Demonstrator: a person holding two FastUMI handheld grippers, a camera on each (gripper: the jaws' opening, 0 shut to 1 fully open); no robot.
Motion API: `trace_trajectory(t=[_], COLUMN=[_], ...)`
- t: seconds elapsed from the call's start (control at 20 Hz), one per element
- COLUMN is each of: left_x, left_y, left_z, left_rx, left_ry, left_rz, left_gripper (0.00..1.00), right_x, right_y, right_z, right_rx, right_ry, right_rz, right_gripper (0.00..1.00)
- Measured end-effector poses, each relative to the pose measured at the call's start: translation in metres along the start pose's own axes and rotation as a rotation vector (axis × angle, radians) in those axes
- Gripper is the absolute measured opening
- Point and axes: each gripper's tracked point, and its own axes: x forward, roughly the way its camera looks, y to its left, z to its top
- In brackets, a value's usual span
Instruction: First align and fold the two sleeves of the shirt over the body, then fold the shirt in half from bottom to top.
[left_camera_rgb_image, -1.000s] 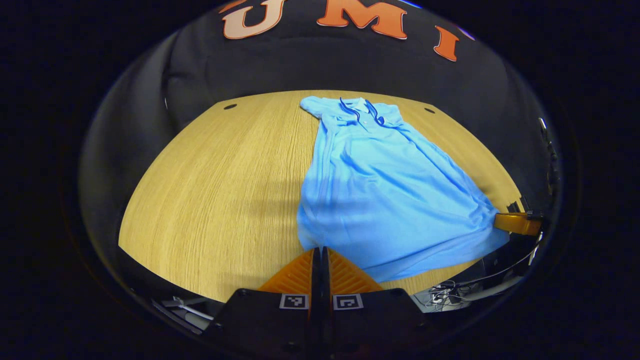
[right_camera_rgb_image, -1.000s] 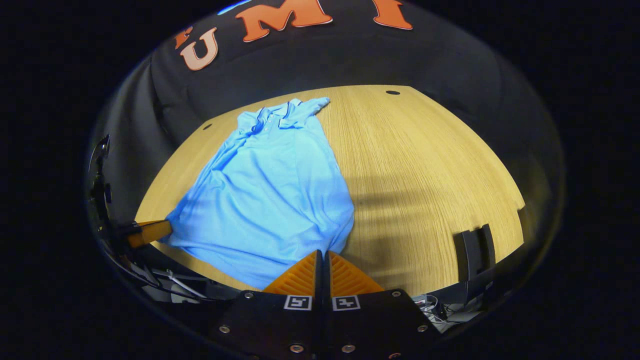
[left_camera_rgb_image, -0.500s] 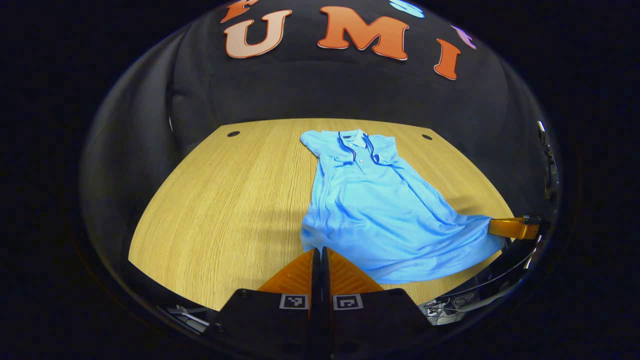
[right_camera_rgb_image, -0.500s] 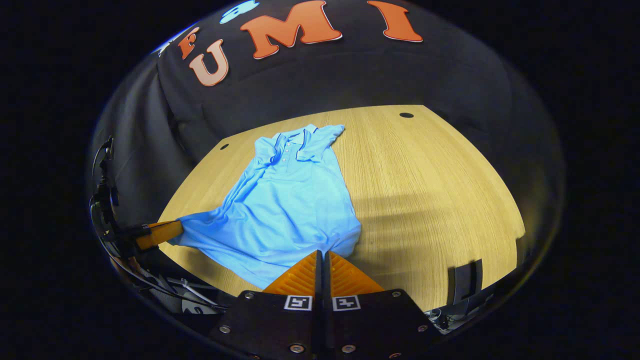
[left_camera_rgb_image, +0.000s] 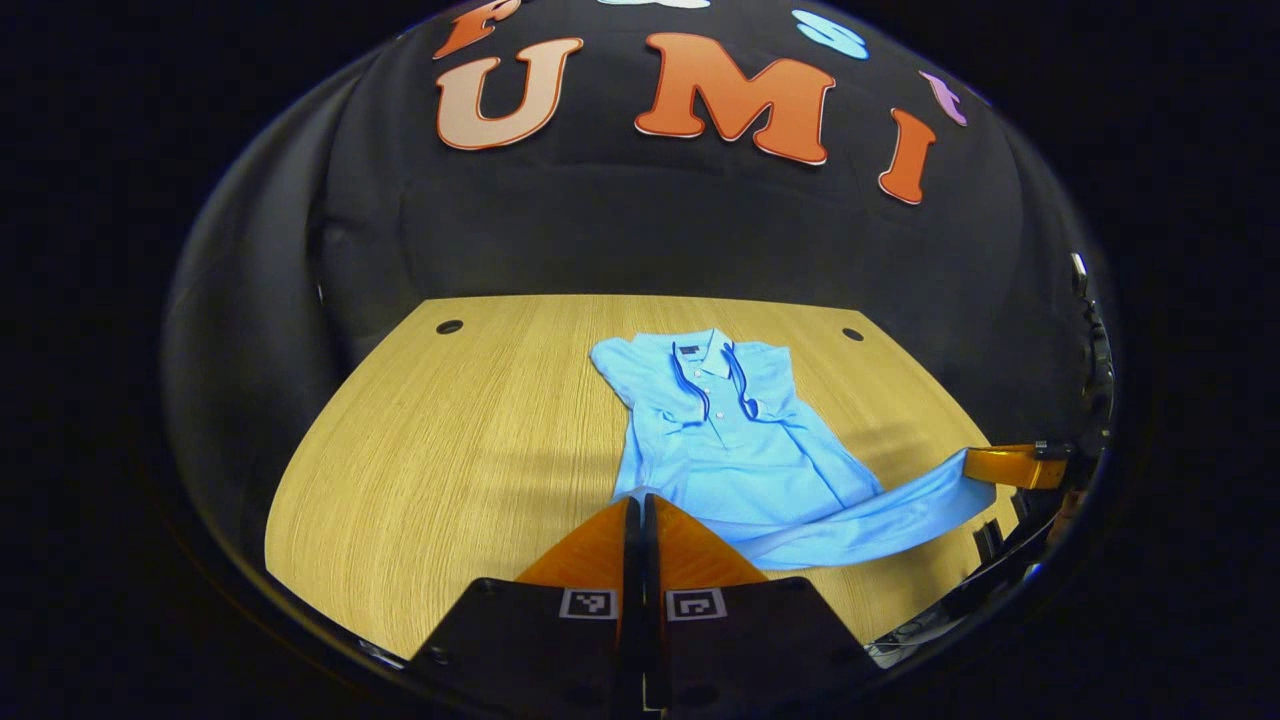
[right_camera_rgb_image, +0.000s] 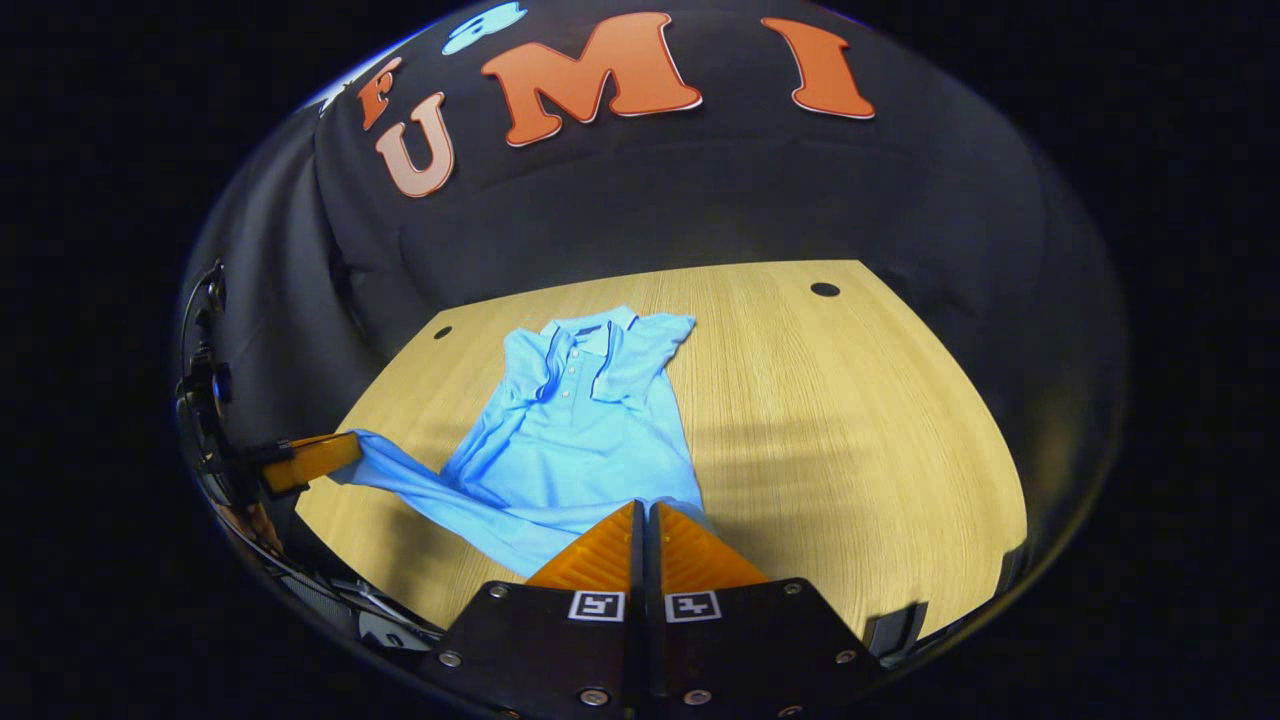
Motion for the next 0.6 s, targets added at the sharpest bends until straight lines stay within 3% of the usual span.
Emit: trace_trajectory(t=[0.6], left_x=[0.087], left_y=[0.012], left_z=[0.111], left_rx=[0.037], left_ry=[-0.082], left_rz=[-0.049], left_gripper=[0.04], right_x=[0.086], right_y=[0.001], right_z=[0.109], right_rx=[0.08], right_ry=[-0.07], right_rz=[-0.014], right_gripper=[0.0])
